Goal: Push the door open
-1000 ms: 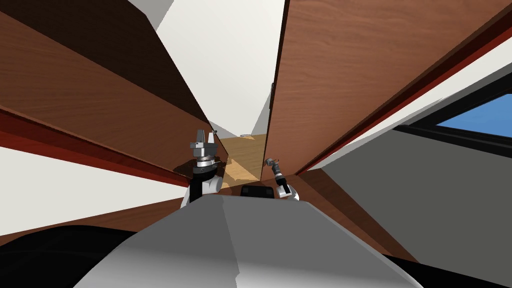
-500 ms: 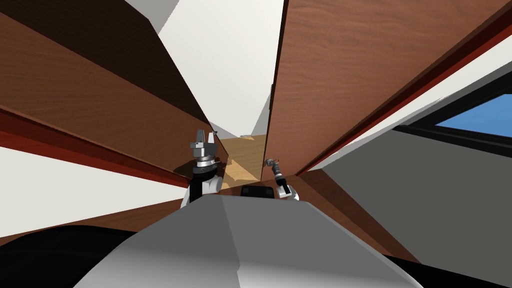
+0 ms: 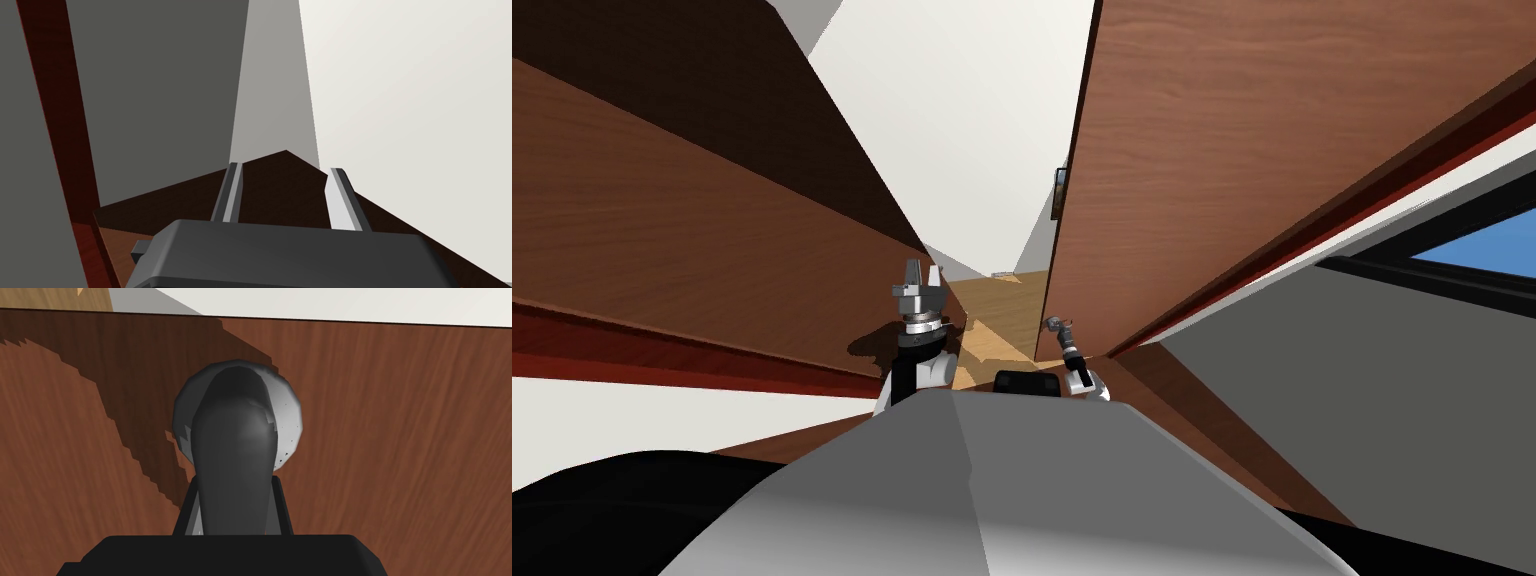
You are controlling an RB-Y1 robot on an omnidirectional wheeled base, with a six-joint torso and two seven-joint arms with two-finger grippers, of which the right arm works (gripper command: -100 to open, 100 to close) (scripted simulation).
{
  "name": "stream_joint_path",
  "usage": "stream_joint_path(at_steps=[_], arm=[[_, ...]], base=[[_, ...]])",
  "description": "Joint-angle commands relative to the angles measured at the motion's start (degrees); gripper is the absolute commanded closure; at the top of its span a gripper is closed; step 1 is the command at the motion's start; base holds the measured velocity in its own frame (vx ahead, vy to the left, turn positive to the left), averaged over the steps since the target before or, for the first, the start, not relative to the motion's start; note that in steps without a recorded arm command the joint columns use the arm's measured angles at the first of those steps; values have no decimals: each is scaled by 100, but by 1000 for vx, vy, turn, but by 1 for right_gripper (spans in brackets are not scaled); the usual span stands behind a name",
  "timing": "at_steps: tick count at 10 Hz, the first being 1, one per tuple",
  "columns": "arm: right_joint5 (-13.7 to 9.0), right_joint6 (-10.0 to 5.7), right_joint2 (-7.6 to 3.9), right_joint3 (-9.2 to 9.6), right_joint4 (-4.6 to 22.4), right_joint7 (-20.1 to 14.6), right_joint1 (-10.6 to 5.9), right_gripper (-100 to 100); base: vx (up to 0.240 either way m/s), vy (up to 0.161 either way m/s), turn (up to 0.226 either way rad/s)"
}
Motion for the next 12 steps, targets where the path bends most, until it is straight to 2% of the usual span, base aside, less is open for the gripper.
stream_joint_path(at_steps=[1, 8, 9, 10, 12], arm=[[-59, -27, -61, -150, 8, 13, -51, 100], [-257, -16, -10, -674, 169, 208, -135, 100], [-257, -16, -10, -674, 169, 208, -135, 100], [-308, -13, 3, -811, 212, 259, -157, 100], [-359, -10, 16, -945, 253, 309, -179, 100]], base=[[163, 77, -35], [166, 100, -63], [126, 92, -42], [151, 105, -81], [149, 110, -62]])
